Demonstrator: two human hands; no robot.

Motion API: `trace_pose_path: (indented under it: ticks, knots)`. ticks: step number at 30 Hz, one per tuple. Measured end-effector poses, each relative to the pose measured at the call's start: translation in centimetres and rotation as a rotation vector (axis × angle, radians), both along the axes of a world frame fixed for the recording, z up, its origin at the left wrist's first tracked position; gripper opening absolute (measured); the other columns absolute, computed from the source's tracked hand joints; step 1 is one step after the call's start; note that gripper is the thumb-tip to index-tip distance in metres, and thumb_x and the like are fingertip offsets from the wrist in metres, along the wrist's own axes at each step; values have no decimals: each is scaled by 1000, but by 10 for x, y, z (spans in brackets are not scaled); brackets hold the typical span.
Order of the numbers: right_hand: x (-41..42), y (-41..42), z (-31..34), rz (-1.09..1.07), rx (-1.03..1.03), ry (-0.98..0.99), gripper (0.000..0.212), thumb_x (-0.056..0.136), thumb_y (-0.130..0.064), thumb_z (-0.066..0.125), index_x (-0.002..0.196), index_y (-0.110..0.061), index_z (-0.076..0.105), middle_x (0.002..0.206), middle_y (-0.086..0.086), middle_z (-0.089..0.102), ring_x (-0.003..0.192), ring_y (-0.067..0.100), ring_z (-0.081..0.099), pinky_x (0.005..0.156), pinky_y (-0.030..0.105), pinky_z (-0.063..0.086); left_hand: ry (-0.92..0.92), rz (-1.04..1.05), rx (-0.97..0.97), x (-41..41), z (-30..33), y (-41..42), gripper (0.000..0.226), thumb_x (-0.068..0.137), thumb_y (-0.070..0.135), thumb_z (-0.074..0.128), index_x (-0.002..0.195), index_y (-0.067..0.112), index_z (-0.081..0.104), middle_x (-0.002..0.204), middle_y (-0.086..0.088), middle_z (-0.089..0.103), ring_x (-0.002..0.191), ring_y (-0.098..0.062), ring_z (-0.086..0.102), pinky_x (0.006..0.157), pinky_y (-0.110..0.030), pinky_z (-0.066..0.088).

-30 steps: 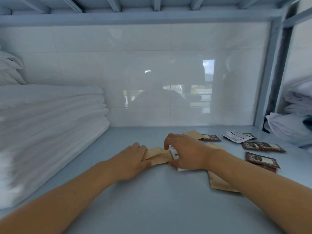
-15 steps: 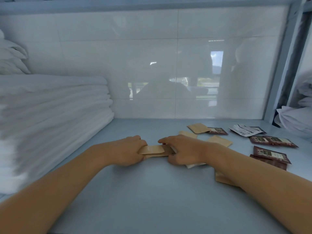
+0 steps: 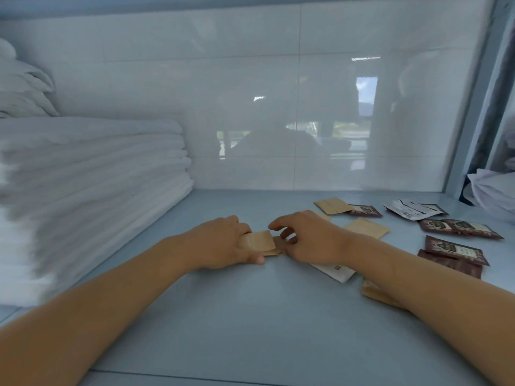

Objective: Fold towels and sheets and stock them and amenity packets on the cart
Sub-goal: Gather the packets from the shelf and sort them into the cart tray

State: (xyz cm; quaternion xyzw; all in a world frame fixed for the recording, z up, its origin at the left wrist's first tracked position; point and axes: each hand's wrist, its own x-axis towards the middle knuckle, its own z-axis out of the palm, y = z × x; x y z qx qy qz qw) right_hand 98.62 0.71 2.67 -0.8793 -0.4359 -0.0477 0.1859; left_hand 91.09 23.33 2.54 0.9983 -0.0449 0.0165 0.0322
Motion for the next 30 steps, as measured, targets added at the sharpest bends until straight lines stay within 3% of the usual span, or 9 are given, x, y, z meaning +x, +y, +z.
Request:
trace_pose_path:
  ticks: [2, 6, 11, 14, 17, 20, 24, 27, 30]
  knots:
    - [-2, 1, 1, 8, 6, 17, 50, 90, -13, 58, 139, -22, 61, 134, -7, 65, 107, 3, 66, 94, 21, 52, -9, -17, 4, -1, -3, -4, 64, 86, 82, 50, 125, 31, 50, 98, 14, 41, 97, -14, 49, 78, -33, 38]
    - [-6, -1, 0, 28, -76, 30, 55, 90, -15, 59, 144, -21, 56, 139, -4, 62, 121, 10, 60, 103, 30, 50, -22, -53, 26, -5, -5, -7, 42, 99, 66, 45, 108, 25, 45, 96, 11, 43, 94, -15, 47, 78, -33, 36]
    - [-4, -9, 2, 23, -151, 16, 58, 95, -38, 62, 150, -26, 49, 150, -7, 53, 138, 12, 46, 107, 24, 35, -44, -53, 112, -8, -6, -6, 38, 103, 61, 39, 106, 24, 40, 101, 5, 44, 90, -15, 47, 79, -32, 35]
    - [1, -15, 8, -4, -230, 55, 72, 91, -59, 64, 154, -33, 40, 157, -11, 43, 144, 12, 38, 113, 32, 33, -75, -42, 135, -9, -4, -9, 35, 104, 58, 39, 103, 24, 34, 94, 5, 40, 78, -14, 44, 73, -32, 33]
    - [3, -31, 22, -60, -235, 113, 81, 80, -73, 68, 151, -43, 42, 156, -19, 42, 144, 9, 37, 110, 33, 32, -117, -54, 80, -10, 1, -10, 35, 104, 56, 40, 105, 22, 33, 93, 4, 51, 76, -15, 50, 69, -35, 36]
    - [4, -61, 32, -109, -186, 127, 78, 78, -74, 71, 146, -47, 47, 153, -26, 41, 138, 2, 38, 106, 29, 30, -141, -82, 33, -12, 3, -15, 38, 104, 58, 39, 107, 20, 34, 93, 3, 57, 79, -21, 57, 71, -39, 43]
    - [3, -113, 31, -200, -164, 171, 71, 75, -72, 75, 139, -54, 50, 148, -25, 42, 137, 5, 40, 101, 27, 33, -185, -163, -56, -14, 13, -37, 36, 102, 61, 42, 103, 26, 36, 83, 9, 55, 67, -8, 53, 56, -30, 33]
    - [0, -143, 33, -239, -175, 186, 79, 69, -78, 75, 140, -54, 50, 151, -24, 41, 139, 5, 39, 106, 30, 34, -191, -253, -2, -11, 26, -66, 38, 94, 68, 49, 99, 34, 34, 83, 13, 51, 69, -4, 51, 56, -28, 31]
    - [-5, -164, 35, -250, -171, 211, 84, 62, -81, 78, 138, -54, 52, 146, -24, 45, 131, 2, 44, 106, 31, 37, -171, -284, 63, -1, 42, -95, 40, 90, 65, 60, 97, 32, 38, 86, 12, 53, 75, -11, 55, 59, -33, 36]
